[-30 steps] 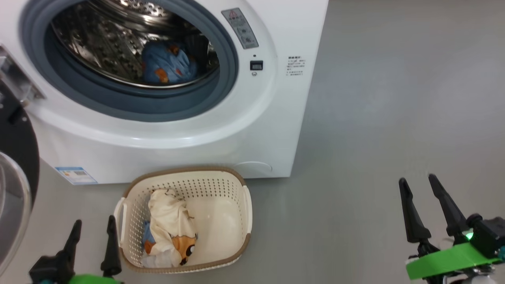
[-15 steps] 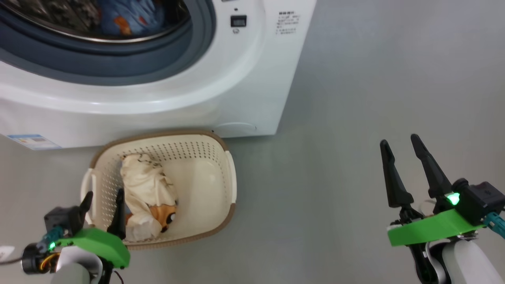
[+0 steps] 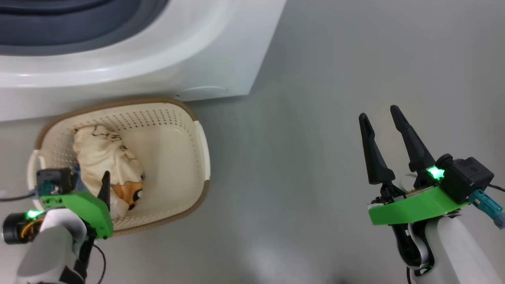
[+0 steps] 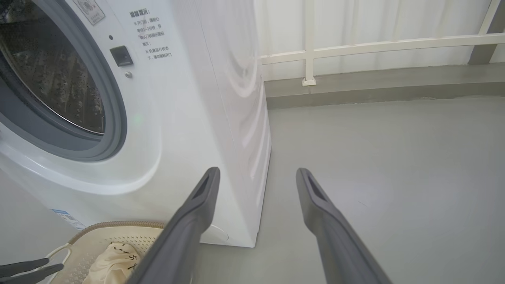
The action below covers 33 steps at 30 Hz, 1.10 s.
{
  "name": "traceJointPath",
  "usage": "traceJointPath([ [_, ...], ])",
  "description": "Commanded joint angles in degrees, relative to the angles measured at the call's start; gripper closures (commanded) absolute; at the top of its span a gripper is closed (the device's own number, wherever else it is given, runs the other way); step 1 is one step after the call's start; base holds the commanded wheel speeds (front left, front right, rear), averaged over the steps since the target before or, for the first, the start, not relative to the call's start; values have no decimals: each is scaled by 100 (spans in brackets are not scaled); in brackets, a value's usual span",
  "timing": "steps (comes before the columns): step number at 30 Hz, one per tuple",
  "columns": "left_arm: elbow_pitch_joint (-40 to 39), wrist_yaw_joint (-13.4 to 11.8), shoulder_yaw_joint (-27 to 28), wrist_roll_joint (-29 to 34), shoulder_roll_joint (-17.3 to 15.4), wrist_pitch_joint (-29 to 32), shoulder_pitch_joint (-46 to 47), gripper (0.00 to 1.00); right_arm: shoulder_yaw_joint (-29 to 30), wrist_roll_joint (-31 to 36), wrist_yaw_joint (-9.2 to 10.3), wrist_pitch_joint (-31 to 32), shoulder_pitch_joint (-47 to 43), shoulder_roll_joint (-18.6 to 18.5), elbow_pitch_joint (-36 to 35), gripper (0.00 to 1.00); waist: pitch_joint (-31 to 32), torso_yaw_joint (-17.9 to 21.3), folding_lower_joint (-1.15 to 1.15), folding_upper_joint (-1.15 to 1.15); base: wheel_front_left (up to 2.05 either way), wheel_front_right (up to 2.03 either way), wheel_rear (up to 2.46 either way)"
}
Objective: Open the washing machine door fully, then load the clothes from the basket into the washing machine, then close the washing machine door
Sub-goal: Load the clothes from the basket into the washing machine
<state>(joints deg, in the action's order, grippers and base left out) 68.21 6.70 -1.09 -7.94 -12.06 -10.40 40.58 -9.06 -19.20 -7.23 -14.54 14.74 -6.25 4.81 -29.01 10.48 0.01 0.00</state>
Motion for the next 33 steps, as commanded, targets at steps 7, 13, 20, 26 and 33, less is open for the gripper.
traceJointPath([
  [7, 386, -204, 28, 61, -485, 424, 574, 0, -211, 17, -25, -46, 270, 100, -166, 0, -762, 486, -1, 0, 0, 0, 0],
  [13, 502, -412, -34, 91, -695, 892, 796, 0, -317, 12, -25, -46, 447, 163, -189, 0, -1052, 646, -1, 0, 0, 0, 0],
  [20, 545, -601, -100, 109, -929, 1269, 1019, 0, -402, -7, -25, -46, 584, 217, -216, 0, -1361, 799, -1, 0, 0, 0, 0],
  [26, 560, -736, -155, 115, -1092, 1521, 1229, 0, -481, -16, -25, -46, 687, 259, -256, 0, -1599, 898, -1, 0, 0, 0, 0],
  [33, 567, -816, -239, 122, -1197, 1654, 1405, 0, -561, -30, -25, -46, 772, 298, -296, 0, -1751, 963, -1, 0, 0, 0, 0],
])
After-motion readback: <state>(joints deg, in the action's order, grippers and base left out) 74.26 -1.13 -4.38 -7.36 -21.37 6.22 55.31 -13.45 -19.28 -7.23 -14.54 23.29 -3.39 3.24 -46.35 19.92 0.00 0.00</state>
